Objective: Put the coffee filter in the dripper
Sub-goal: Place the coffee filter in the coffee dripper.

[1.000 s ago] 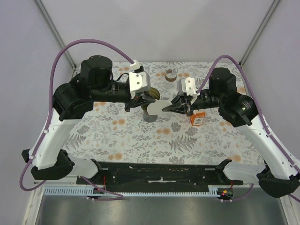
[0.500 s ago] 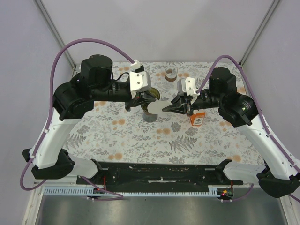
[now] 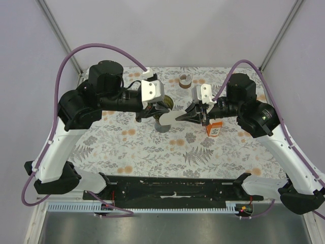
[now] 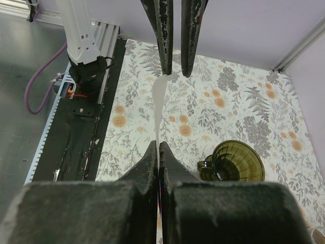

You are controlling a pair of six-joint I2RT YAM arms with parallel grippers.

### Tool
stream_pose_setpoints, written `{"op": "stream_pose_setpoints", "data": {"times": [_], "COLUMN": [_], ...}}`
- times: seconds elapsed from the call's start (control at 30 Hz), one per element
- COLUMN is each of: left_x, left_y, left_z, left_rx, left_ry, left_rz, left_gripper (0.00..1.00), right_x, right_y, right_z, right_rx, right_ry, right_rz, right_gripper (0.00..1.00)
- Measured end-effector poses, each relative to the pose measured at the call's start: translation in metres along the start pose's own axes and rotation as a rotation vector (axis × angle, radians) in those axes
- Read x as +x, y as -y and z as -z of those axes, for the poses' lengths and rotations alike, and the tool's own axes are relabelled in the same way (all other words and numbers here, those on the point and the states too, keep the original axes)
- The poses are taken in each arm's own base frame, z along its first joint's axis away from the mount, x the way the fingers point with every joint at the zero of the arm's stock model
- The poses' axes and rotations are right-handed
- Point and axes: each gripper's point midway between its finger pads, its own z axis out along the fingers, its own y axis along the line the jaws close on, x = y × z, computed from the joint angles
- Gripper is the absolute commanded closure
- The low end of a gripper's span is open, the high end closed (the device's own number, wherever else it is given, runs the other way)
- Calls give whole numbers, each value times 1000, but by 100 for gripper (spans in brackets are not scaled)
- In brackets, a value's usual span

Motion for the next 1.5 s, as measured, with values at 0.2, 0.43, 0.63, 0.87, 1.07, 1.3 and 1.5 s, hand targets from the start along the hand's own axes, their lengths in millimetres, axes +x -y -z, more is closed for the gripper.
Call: {"op": "stream_pose_setpoints", "data": {"times": [0.2,0.43,0.63,0.87,1.07,1.3,1.5], "left_x": [2,2,3,6,9,9,10], "left_y": [6,10,10,7,8,9,10], "left_z": [0,0,-1,-4,-8,-9,-9], "left_rx": [25,45,44,35,41,48,52], "left_ry": [-5,-3,-9,-24,-33,-35,-40], "left_rz": [1,0,-11,-17,-19,-31,-37], "left_gripper": [74,74,79,79,75,73,69], "right_x": [1,3,3,3,4,4,4], "right_y": [2,5,5,5,5,5,4], "right_z": [0,1,1,1,1,1,1], "right_rx": [12,27,28,28,28,28,28], "right_ry": [-7,-14,-15,-17,-18,-18,-20], "right_rz": [-1,-2,-4,-6,-7,-8,-9], "right_gripper": [100,100,100,100,100,100,100]}}
